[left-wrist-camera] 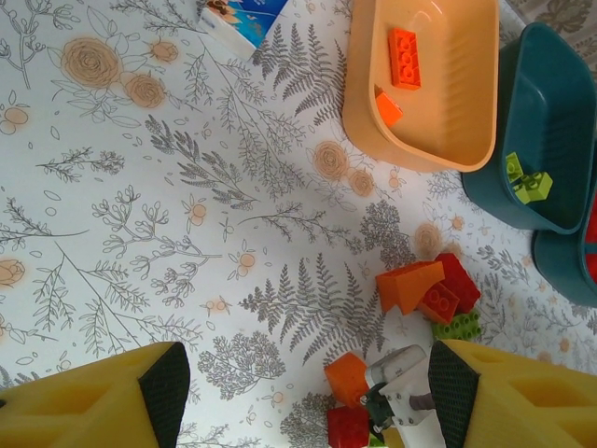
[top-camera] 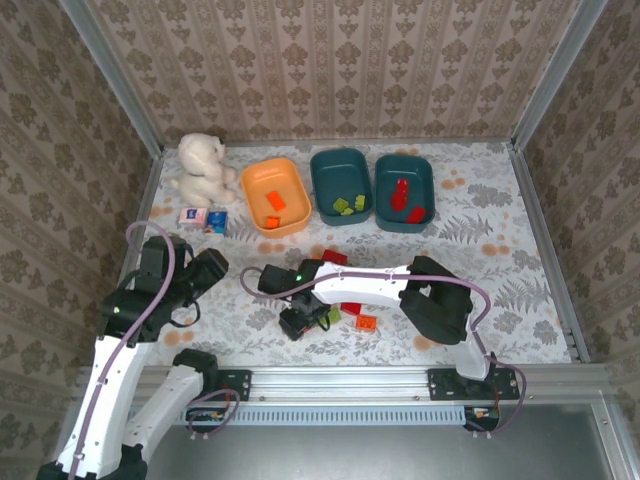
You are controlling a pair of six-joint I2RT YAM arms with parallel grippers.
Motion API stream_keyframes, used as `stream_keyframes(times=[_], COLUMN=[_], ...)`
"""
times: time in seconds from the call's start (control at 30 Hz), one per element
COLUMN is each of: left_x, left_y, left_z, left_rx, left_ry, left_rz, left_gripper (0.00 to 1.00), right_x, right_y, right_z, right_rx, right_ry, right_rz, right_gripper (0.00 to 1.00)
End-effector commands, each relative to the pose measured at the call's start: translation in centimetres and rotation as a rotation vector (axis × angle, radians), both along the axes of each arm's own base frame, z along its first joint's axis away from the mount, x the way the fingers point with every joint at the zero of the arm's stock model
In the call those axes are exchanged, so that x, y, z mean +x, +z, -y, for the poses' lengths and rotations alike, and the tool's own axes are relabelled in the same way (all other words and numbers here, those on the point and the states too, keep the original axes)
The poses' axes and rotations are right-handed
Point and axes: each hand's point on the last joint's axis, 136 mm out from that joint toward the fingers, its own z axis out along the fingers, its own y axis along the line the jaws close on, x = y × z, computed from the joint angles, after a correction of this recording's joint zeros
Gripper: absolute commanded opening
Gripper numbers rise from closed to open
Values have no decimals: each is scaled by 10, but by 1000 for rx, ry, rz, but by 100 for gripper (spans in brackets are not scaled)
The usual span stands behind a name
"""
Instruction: Sort the legos into containers by color
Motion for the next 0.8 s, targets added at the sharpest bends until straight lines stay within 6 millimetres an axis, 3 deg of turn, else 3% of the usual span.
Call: stream_keyframes(times=[0.0,0.17,0.3,0.57,0.77], left_x=[3,5,6,7,9], left_y=[8,8,9,7,7], left_z=[2,3,4,6,7], left_rx=[-5,-9,-13,-18,-21], left_ry=[-14,-16,-18,-23,-27], left_rz=[19,24,26,24,24], left_gripper=[71,71,71,71,71], right_x=[4,3,5,15,14], right_y=[-3,-6,-5,21,16], right_z=[-2,-3,0,2,4], right_rx=[-16,-18,-35,-11,-25], right_ry=[-22,-12,-9,18,24], right_rz=[2,-5,12,104,97], right_gripper=[58,53,56,55,59])
